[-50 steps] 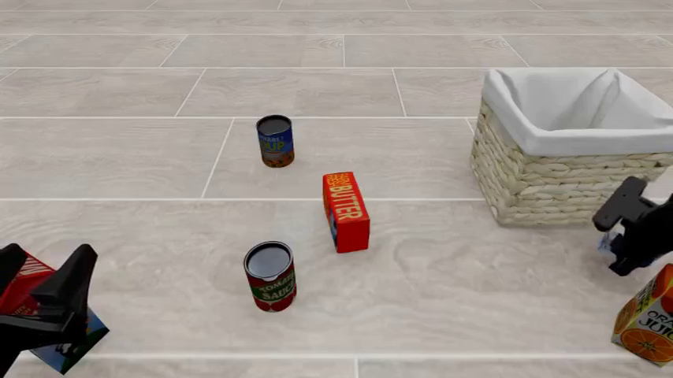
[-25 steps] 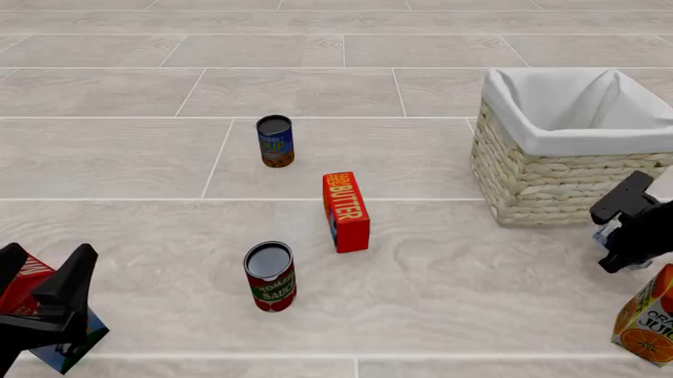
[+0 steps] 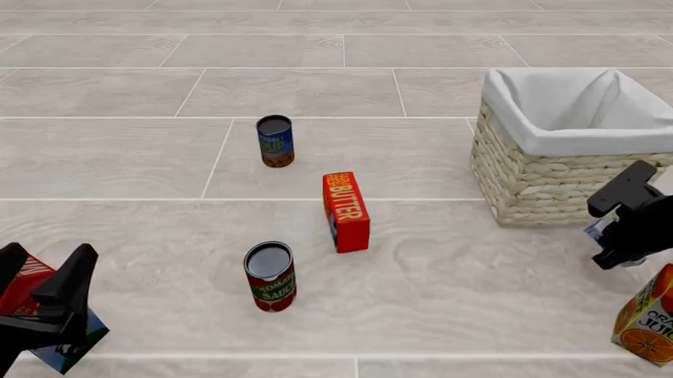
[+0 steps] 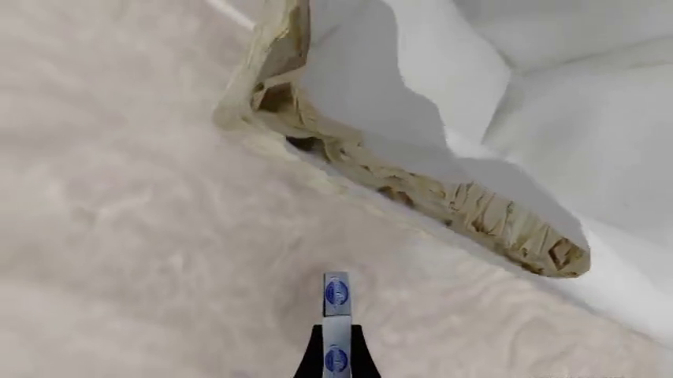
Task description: Pick the cream cheese and place it in the basket.
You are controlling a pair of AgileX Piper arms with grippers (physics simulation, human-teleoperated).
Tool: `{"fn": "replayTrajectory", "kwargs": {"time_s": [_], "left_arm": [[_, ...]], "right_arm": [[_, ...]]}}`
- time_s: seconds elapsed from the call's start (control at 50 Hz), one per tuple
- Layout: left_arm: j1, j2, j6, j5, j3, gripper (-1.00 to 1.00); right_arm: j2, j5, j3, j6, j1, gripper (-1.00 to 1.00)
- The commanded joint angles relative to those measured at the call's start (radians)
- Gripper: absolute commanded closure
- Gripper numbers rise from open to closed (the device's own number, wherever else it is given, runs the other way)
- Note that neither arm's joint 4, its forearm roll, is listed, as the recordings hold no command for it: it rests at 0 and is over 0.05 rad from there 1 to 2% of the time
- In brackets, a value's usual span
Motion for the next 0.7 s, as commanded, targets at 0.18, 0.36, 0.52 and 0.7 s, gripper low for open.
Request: {"fn": "replayTrajectory", "kwargs": {"time_s": [0.18, 0.36, 0.52, 0.7], "left_arm": [[-0.006, -0.012, -0.005, 0.006, -0.001, -1.0], [-0.008, -0.023, -0.008, 0.019, -0.003, -1.0], [-0.008, -0.032, -0.013, 0.032, -0.011, -1.0], [-0.009, -0.042, -0.015, 0.044, -0.015, -1.0]], "right_arm": [[-0.176, 0.106, 0.027, 0.019, 0.064, 1.0], [-0.258, 0.169, 0.03, 0.027, 0.096, 1.0], [-0.349, 0.231, 0.033, 0.039, 0.131, 1.0], [-0.465, 0.311, 0.02, 0.069, 0.189, 1.0]]}}
